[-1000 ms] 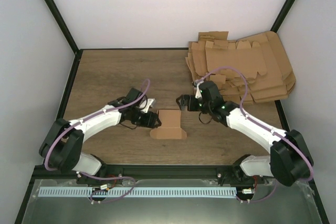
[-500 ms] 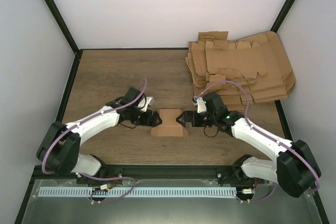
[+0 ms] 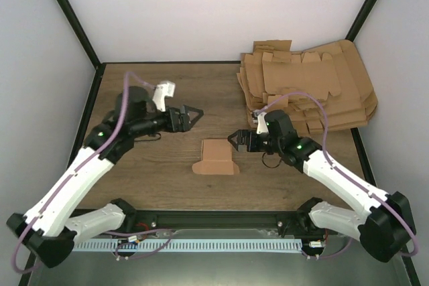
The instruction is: Fold the paper box
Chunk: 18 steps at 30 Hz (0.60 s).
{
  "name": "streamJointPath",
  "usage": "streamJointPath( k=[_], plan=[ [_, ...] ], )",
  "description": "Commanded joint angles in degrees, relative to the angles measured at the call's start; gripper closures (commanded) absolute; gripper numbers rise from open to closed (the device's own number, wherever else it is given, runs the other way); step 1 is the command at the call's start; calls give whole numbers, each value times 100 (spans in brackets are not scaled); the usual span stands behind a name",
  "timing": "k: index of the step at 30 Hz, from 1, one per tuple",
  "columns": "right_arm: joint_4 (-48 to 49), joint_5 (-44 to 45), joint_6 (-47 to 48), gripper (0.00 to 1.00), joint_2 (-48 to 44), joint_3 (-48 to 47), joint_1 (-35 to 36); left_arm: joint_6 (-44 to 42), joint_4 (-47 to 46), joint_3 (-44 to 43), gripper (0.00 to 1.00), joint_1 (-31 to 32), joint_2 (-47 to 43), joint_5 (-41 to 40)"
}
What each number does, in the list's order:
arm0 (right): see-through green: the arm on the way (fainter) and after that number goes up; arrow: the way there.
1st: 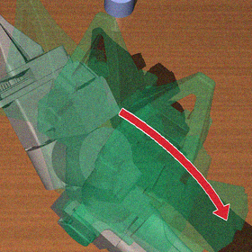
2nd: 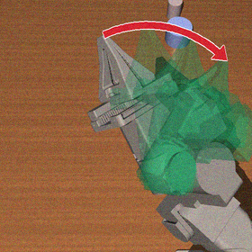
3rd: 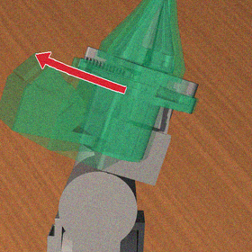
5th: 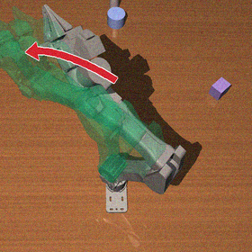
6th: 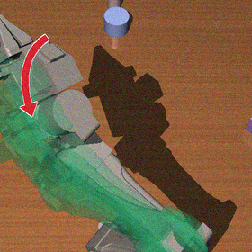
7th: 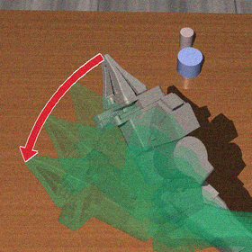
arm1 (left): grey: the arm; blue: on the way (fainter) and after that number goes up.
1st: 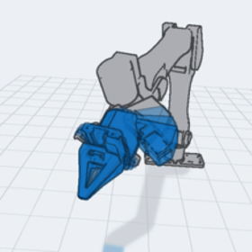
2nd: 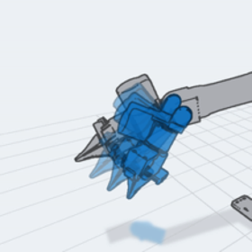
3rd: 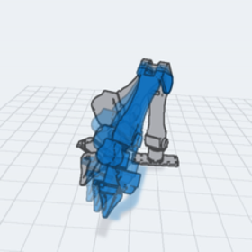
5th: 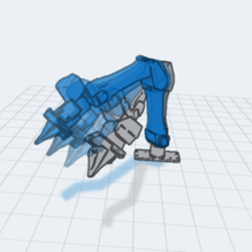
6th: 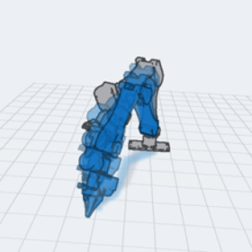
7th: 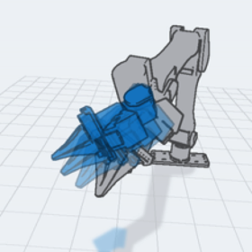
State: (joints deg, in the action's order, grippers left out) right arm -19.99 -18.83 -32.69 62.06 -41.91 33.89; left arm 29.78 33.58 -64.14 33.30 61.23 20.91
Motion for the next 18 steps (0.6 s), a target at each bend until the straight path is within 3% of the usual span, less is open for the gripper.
streamJointPath(
  k=[1, 6, 9, 12, 18],
  plan=[
    [-74, 646, -179, 0, -378, -427, 12, 972, -196, -717, 0, -48, -217, -63],
    [-88, 756, -261, 0, -640, -371, 14, 1574, -690, -1371, 0, -69, -115, 643],
    [-93, 754, -265, 0, -748, -257, 17, 1566, -538, -1345, 0, -218, -218, 206],
    [138, 748, -271, 0, -785, -108, 12, 1614, -367, -1336, 0, -536, -141, 475],
    [971, 1746, -327, 0, -261, -514, 12, 1341, 170, -797, 0, -554, 9, 225]
  ],
)
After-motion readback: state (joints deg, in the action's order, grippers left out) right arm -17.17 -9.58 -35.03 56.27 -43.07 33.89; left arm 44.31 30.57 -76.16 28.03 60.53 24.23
